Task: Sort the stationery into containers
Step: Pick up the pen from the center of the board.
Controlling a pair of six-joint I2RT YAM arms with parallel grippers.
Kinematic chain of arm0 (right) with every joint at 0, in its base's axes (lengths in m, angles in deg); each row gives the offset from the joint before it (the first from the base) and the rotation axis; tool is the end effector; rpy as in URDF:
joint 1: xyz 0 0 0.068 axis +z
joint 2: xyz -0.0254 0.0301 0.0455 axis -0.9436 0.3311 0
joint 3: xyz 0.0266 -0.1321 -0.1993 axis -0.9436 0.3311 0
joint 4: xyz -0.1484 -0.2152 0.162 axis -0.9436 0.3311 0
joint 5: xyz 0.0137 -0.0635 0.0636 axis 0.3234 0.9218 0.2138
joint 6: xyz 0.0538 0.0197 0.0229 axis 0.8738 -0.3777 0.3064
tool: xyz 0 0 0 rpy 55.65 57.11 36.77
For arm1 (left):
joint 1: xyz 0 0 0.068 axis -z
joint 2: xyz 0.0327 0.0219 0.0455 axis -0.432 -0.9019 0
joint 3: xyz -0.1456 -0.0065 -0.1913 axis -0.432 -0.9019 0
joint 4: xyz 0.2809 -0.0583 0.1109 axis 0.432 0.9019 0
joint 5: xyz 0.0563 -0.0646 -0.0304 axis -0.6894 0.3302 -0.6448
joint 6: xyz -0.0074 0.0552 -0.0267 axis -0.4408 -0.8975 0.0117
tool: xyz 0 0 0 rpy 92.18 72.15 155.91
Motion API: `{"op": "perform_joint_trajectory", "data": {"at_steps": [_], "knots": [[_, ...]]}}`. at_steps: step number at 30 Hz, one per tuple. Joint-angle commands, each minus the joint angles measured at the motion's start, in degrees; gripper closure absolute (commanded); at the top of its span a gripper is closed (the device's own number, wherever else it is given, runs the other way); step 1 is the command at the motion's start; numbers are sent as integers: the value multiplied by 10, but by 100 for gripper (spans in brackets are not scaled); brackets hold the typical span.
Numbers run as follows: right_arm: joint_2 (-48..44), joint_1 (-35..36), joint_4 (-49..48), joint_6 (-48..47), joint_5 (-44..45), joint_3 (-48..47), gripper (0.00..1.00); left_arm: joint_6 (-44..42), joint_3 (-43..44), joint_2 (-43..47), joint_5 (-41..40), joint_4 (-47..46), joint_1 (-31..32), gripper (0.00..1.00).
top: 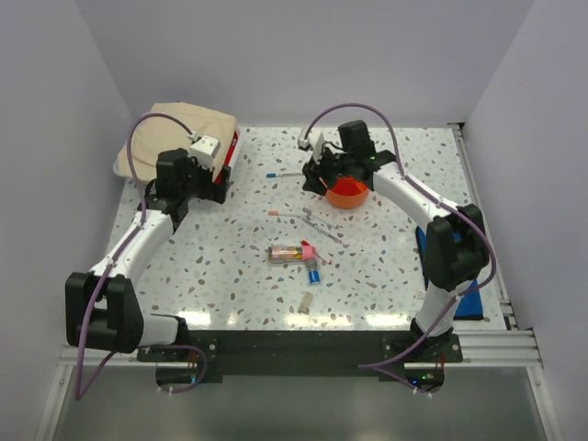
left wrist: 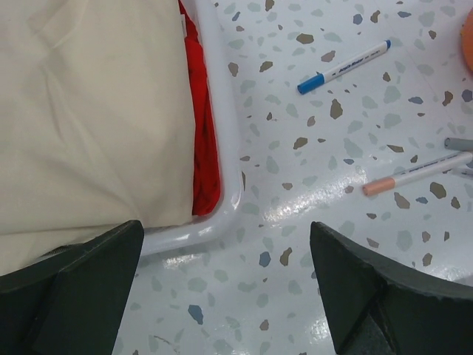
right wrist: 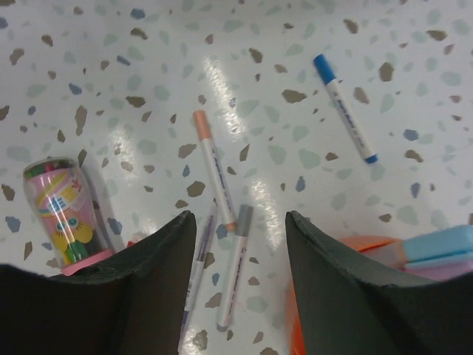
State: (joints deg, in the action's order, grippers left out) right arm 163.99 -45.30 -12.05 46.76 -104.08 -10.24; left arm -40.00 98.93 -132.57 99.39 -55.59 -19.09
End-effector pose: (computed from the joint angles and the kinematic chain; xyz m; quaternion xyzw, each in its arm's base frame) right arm 0.4067 0.2203 0.2314 -0.4970 0.7216 0.2419 0.4168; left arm 0.3620 -0.0497 0.2195 0.1534 0.8406 -0.0700 0.5147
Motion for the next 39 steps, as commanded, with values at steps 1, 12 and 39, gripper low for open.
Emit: {"op": "perform_joint_trajectory", "data": {"at_steps": [1,12,39], "knots": [[39,20,78,-48,-4,-54,45,4,-27,52,13,0,-5,0],[212,107,125,-91,111,-205,47,-3,-74,118,-1,32,-25,0],[340,146,220,-149,168,-281,77,10,-69,95,7,20,-34,0]]}}
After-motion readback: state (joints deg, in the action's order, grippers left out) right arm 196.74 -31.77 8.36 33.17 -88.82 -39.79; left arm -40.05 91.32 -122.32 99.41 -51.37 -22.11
